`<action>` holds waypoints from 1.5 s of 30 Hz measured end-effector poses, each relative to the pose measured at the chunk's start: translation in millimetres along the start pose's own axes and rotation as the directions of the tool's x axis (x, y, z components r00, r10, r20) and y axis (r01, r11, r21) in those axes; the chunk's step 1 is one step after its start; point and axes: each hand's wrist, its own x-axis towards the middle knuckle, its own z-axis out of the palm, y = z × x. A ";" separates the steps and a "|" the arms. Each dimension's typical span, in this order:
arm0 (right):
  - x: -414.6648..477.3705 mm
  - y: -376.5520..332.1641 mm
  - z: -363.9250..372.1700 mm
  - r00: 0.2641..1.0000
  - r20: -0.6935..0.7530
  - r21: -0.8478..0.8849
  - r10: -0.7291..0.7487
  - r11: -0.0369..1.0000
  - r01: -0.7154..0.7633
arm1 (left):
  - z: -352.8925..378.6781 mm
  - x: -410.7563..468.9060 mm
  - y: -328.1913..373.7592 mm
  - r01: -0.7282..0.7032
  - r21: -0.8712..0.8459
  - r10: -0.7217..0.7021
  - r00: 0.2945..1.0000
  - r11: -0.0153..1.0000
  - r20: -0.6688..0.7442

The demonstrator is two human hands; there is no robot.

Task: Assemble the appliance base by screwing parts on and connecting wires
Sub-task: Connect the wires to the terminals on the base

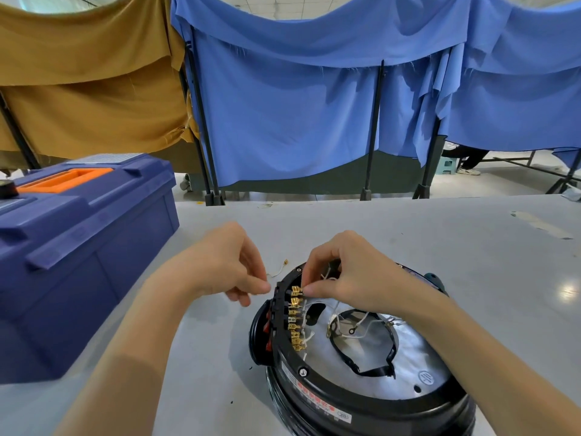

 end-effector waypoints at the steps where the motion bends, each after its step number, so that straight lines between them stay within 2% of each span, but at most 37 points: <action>1: 0.0 -1.0 2.4 1.000 0.014 -0.058 0.013 0.998 -0.012 | 1.7 0.1 -1.9 0.038 0.038 -0.040 0.998 0.999 0.046; 4: -0.3 -5.8 8.2 0.998 0.050 -0.189 0.042 0.981 -0.032 | 4.7 0.5 -3.7 0.080 0.094 -0.096 0.980 0.992 0.176; 9: -0.8 -10.2 8.2 0.997 0.049 -0.246 0.053 0.969 -0.039 | 6.1 1.5 -1.2 0.064 0.084 -0.083 0.963 0.994 0.255; 25: -0.3 -9.8 11.5 0.997 0.016 -0.222 0.080 0.972 -0.075 | 11.0 4.7 -0.4 0.041 0.181 -0.087 0.962 0.983 0.258; 36: -0.5 -12.0 15.0 0.993 0.053 -0.246 0.103 0.965 -0.088 | 12.5 7.6 -0.3 0.046 0.188 -0.093 0.963 0.981 0.251; 45: -0.6 -8.3 18.9 0.998 0.030 -0.264 0.057 0.963 -0.047 | 12.5 7.8 0.0 0.053 0.185 -0.099 0.963 0.981 0.251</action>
